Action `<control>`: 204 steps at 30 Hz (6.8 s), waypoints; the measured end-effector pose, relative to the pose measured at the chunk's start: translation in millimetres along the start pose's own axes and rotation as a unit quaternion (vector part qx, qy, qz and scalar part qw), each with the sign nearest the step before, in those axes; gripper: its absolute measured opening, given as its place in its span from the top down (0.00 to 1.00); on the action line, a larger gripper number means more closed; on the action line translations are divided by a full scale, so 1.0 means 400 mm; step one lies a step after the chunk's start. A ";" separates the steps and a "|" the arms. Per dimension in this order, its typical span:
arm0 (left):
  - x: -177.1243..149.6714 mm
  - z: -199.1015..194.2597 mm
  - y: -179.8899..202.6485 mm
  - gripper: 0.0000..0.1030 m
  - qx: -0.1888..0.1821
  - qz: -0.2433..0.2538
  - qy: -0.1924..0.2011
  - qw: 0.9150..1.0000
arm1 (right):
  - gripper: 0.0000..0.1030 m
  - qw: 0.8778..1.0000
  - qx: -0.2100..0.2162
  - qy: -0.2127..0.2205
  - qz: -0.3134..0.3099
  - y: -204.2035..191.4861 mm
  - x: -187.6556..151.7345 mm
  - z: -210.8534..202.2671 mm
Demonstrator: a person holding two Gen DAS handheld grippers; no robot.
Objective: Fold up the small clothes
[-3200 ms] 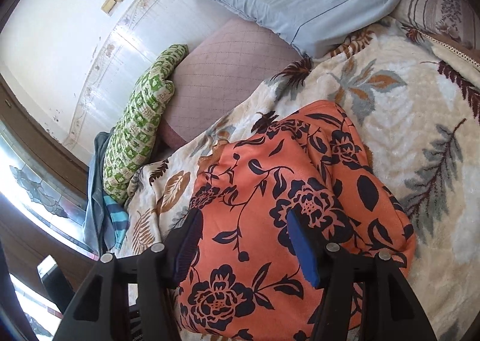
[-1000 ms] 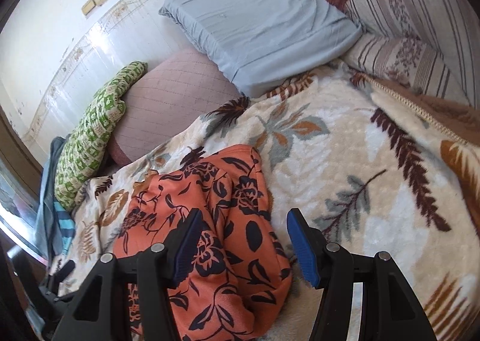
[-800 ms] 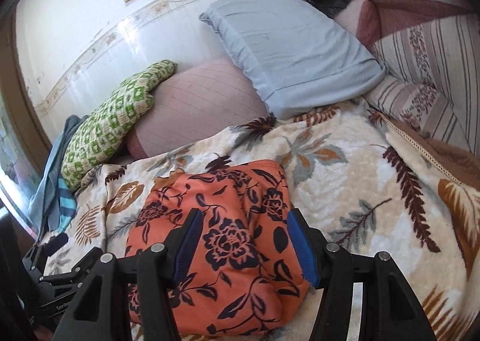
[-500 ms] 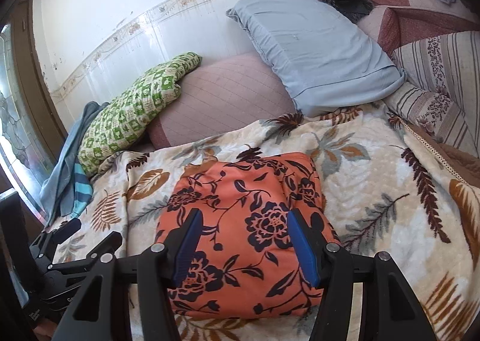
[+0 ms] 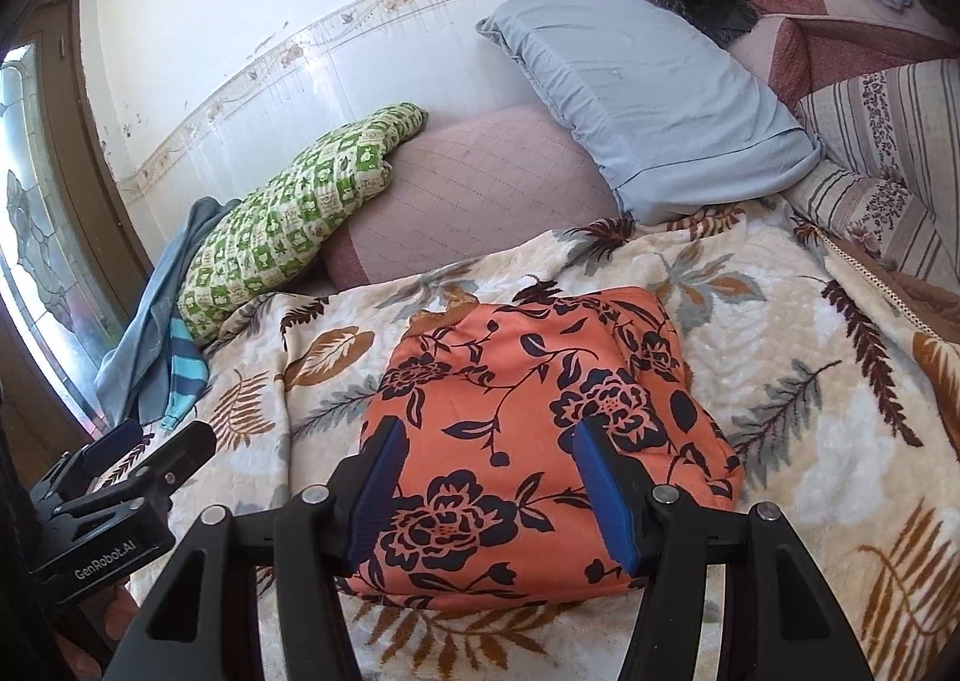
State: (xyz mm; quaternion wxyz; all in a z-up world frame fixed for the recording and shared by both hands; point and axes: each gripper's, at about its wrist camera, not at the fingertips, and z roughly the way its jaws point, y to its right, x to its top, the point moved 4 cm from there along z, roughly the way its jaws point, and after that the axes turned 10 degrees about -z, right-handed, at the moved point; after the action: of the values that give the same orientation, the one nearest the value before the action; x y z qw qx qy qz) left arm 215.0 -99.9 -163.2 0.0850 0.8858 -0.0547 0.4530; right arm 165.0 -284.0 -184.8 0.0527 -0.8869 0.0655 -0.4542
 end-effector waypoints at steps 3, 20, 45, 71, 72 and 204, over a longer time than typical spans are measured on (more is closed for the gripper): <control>-0.006 0.018 -0.003 0.02 0.004 0.002 -0.007 1.000 | 0.40 1.000 -0.007 -0.006 -0.012 0.003 -0.006 0.009; -0.013 0.109 0.027 0.02 0.003 0.026 -0.032 0.999 | 0.40 0.999 -0.004 -0.007 -0.045 0.000 0.022 0.049; -0.036 0.187 0.010 0.02 0.025 0.040 -0.060 0.997 | 0.40 0.998 -0.012 -0.049 -0.030 0.054 -0.004 0.139; -0.061 0.232 0.024 0.02 -0.060 0.014 -0.108 0.992 | 0.40 0.997 -0.053 -0.040 -0.037 0.138 0.014 0.129; -0.063 0.240 0.028 0.02 -0.078 0.008 -0.115 0.990 | 0.38 0.997 -0.062 -0.042 -0.030 0.169 0.015 0.130; -0.129 0.284 -0.205 0.09 0.036 -0.026 -0.110 0.993 | 0.49 0.981 0.145 -0.130 -0.025 -0.116 -0.097 0.363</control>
State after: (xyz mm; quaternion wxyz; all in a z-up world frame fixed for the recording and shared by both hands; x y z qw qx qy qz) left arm 289.2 -41.5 -278.8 0.0587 0.9338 -0.0243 0.3522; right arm 263.5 -227.2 -293.2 0.1776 -0.9225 -0.0311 -0.3414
